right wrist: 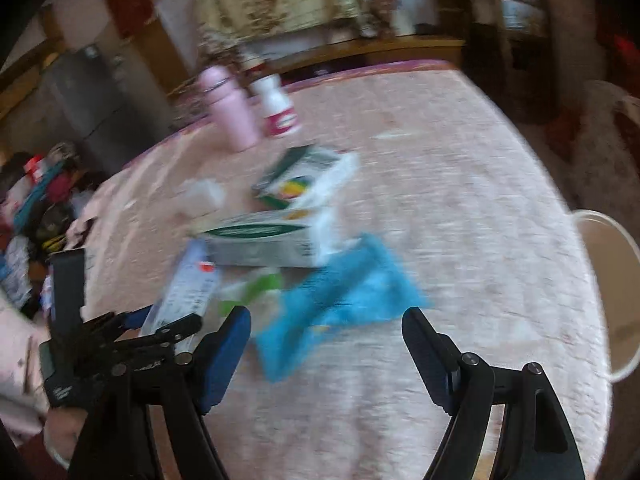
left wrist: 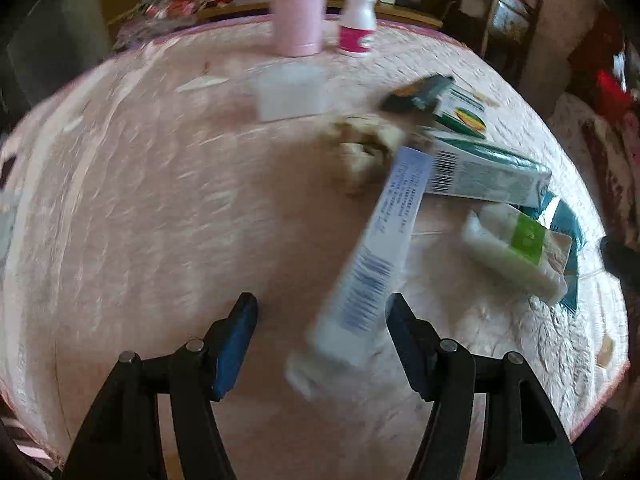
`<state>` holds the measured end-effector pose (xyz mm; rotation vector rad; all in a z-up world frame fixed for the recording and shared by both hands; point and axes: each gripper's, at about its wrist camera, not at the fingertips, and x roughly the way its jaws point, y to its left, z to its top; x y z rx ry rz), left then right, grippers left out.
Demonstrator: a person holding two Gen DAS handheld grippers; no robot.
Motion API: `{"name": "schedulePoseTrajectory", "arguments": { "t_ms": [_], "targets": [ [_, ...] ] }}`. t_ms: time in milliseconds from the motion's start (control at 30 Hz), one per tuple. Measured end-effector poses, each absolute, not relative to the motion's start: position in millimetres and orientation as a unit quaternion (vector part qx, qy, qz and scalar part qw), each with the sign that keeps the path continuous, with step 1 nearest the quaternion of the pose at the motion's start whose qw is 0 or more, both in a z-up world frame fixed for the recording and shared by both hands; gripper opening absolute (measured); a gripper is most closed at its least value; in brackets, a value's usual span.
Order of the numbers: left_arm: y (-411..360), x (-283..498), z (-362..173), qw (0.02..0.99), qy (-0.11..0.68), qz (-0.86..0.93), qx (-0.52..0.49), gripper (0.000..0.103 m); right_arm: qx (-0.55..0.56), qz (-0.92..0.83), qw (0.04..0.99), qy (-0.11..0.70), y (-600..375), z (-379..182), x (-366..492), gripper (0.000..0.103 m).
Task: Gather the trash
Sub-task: 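Reach the left tool to the blue-white medicine box while the right tool nears the white-green packet, then grasp the blue-white medicine box with the left tool while the right tool grasps the white-green packet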
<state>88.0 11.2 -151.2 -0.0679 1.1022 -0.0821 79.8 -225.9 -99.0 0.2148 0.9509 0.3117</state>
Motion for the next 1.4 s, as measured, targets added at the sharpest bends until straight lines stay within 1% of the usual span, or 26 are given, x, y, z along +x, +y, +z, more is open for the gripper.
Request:
{"name": "schedulePoseTrajectory", "arguments": {
  "t_ms": [100, 267, 333, 367, 433, 533, 567, 600, 633, 700, 833, 967, 1033, 1067, 1133, 1200, 1267, 1300, 1333, 1367, 1400],
  "targets": [
    [32.7, 82.2, -148.5, 0.848, 0.526, -0.047, -0.057, 0.067, 0.086, 0.179, 0.866, 0.459, -200.8, -103.1, 86.0, 0.081],
    [34.0, 77.4, -142.0, 0.854, 0.512, -0.076, -0.047, 0.067, -0.002, 0.177, 0.861, 0.476, -155.8, -118.1, 99.1, 0.081],
    [33.4, 78.0, -134.6, 0.860, 0.501, -0.092, -0.037, 0.071, -0.037, 0.166, 0.857, 0.486, -144.2, -123.8, 105.3, 0.081],
    [32.8, 81.1, -131.7, 0.862, 0.496, -0.097, -0.033, 0.076, -0.046, 0.165, 0.855, 0.490, -141.4, -126.6, 108.1, 0.081],
    [30.2, 87.4, -127.2, 0.868, 0.483, -0.110, -0.023, 0.081, -0.056, 0.165, 0.850, 0.497, -138.3, -131.1, 112.1, 0.081],
    [20.5, 98.7, -130.4, 0.865, 0.488, -0.119, 0.008, 0.082, -0.069, 0.166, 0.851, 0.494, -136.8, -133.6, 112.0, 0.080],
    [20.0, 105.5, -132.8, 0.862, 0.491, -0.127, 0.014, 0.082, -0.072, 0.165, 0.852, 0.491, -137.3, -133.5, 109.7, 0.066],
    [18.0, 109.2, -134.1, 0.859, 0.494, -0.135, 0.020, 0.082, -0.075, 0.166, 0.853, 0.489, -137.8, -133.0, 108.3, 0.046],
    [17.1, 108.8, -133.3, 0.855, 0.497, -0.142, 0.029, 0.082, -0.078, 0.165, 0.854, 0.488, -138.9, -132.7, 104.8, 0.046],
    [18.3, 103.4, -128.5, 0.857, 0.492, -0.152, 0.039, 0.082, -0.072, 0.164, 0.856, 0.484, -145.5, -128.8, 93.3, 0.040],
    [32.7, 92.9, -122.0, 0.861, 0.482, -0.154, 0.045, 0.082, -0.016, 0.196, 0.852, 0.485, -163.6, -124.5, 72.4, 0.040],
    [26.6, 107.9, -126.5, 0.861, 0.482, -0.154, 0.049, 0.083, 0.011, 0.222, 0.841, 0.494, -165.9, -134.9, 55.3, 0.040],
    [16.9, 121.2, -134.8, 0.857, 0.487, -0.158, 0.060, 0.083, 0.013, 0.229, 0.837, 0.497, -164.3, -139.2, 49.5, 0.048],
    [11.8, 127.1, -139.7, 0.853, 0.493, -0.156, 0.069, 0.083, 0.014, 0.229, 0.835, 0.500, -163.4, -141.1, 48.4, 0.056],
    [0.6, 134.9, -147.3, 0.850, 0.495, -0.157, 0.091, 0.083, 0.016, 0.228, 0.838, 0.495, -163.7, -140.3, 45.5, 0.059],
    [-9.8, 137.6, -151.7, 0.849, 0.492, -0.155, 0.118, 0.083, 0.007, 0.227, 0.845, 0.484, -164.5, -135.5, 38.5, 0.070],
    [-17.6, 138.4, -154.9, 0.846, 0.494, -0.155, 0.130, 0.083, -0.008, 0.224, 0.849, 0.478, -161.9, -134.2, 35.8, 0.071],
    [-19.1, 138.3, -155.2, 0.845, 0.495, -0.156, 0.128, 0.078, -0.019, 0.218, 0.851, 0.478, -160.2, -135.7, 36.7, 0.071],
    [-19.0, 137.8, -154.0, 0.846, 0.496, -0.159, 0.117, 0.070, -0.024, 0.214, 0.850, 0.480, -158.8, -137.6, 37.8, 0.071],
    [-17.9, 136.5, -152.3, 0.846, 0.497, -0.162, 0.105, 0.058, -0.028, 0.213, 0.848, 0.484, -157.5, -140.1, 40.4, 0.071],
    [-17.9, 134.6, -151.3, 0.846, 0.499, -0.160, 0.100, 0.058, -0.028, 0.220, 0.846, 0.485, -155.0, -143.0, 42.2, 0.070]
  ]
}}
